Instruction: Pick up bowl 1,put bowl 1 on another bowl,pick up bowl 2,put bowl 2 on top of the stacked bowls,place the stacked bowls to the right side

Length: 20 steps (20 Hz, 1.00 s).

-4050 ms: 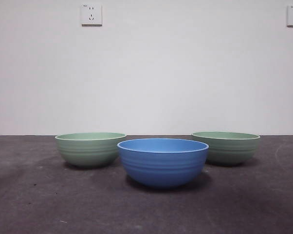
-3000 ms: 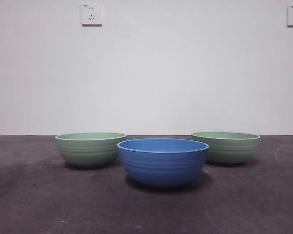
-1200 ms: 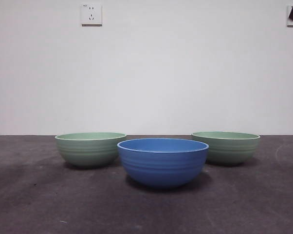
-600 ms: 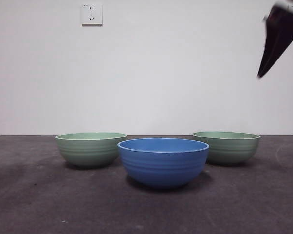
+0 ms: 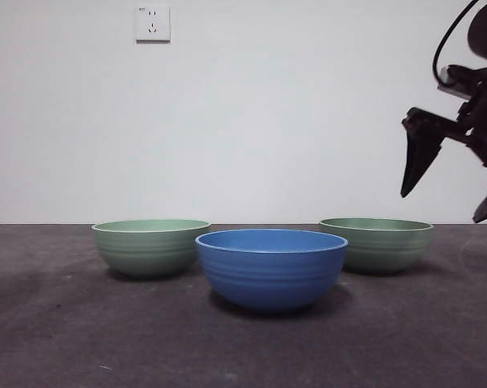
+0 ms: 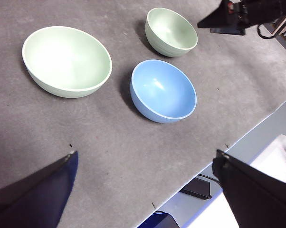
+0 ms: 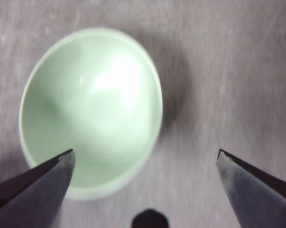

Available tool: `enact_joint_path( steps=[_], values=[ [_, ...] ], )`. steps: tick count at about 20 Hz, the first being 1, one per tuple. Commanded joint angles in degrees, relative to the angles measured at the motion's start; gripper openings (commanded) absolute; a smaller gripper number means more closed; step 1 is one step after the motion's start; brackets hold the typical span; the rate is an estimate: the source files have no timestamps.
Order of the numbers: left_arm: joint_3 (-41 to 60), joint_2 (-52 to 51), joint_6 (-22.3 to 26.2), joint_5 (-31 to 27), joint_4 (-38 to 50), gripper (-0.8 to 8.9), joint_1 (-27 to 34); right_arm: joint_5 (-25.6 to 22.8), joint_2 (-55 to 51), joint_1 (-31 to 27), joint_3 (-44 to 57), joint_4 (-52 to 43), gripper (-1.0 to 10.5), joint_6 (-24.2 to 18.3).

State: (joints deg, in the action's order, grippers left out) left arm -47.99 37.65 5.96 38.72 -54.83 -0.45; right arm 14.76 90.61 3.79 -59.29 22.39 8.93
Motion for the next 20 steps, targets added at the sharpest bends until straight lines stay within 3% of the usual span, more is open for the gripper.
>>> enact_joint_path(
  steps=[1, 5, 13, 20],
  values=[
    [-0.04, -0.11, -0.17, 0.17, 0.26, 4.78, -0.13, -0.44, 3.43, 0.13, -1.2, -1.73, 4.6, 1.57],
    [-0.04, -0.11, -0.17, 0.17, -0.17, 4.78, -0.11, -0.37, 7.1, 0.13, -1.44, -4.46, 3.9, 1.79],
    [-0.04, -0.11, -0.17, 0.17, -0.31, 4.78, -0.11, 0.26, 8.85, 0.15, -1.44, -4.63, 0.5, 1.73],
    [-0.04, -0.11, -0.17, 0.17, -0.33, 4.78, -0.13, 0.24, 8.85, 0.15, -1.44, -5.07, -0.1, 1.75]
  ],
)
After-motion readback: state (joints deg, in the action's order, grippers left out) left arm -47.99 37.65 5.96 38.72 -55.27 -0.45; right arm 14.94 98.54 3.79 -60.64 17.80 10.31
